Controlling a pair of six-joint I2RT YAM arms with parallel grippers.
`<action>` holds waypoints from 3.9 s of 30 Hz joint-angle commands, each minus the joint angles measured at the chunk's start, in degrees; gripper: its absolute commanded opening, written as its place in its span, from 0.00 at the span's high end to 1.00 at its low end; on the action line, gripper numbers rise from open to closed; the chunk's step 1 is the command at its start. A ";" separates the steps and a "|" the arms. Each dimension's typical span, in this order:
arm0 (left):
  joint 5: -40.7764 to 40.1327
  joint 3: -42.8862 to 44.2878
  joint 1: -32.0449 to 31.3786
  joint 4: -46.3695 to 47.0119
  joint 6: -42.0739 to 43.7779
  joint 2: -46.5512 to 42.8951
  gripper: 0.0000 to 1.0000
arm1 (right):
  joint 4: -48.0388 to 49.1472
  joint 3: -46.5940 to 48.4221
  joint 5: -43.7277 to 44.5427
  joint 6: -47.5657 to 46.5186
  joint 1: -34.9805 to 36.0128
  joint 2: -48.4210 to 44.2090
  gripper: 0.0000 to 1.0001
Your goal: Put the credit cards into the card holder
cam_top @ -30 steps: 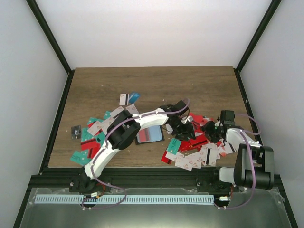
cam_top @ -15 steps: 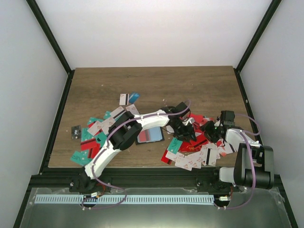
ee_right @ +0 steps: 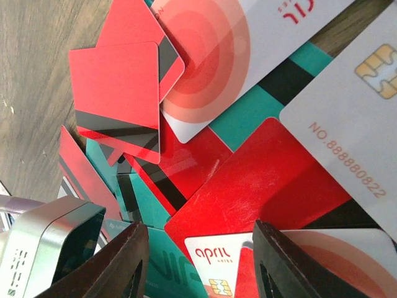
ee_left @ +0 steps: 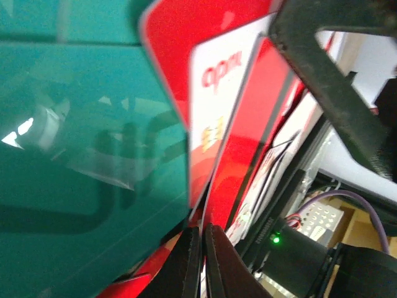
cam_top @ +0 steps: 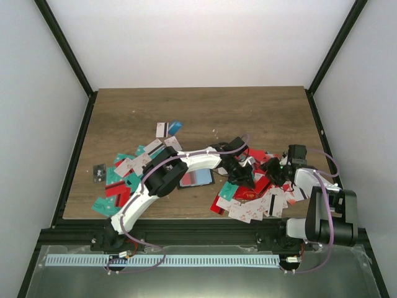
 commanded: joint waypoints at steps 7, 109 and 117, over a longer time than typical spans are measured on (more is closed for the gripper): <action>-0.14 -2.99 -0.26 9.35 -2.67 -0.59 0.96 | -9.69 -3.59 2.33 -0.38 -0.18 3.52 0.51; 8.77 -52.28 25.96 27.94 -5.75 -75.77 0.84 | 38.10 19.16 -28.12 29.07 36.54 -8.49 0.99; 10.30 -55.16 25.95 30.92 -8.86 -78.33 0.96 | 38.09 19.41 -24.48 28.82 40.86 -9.52 0.99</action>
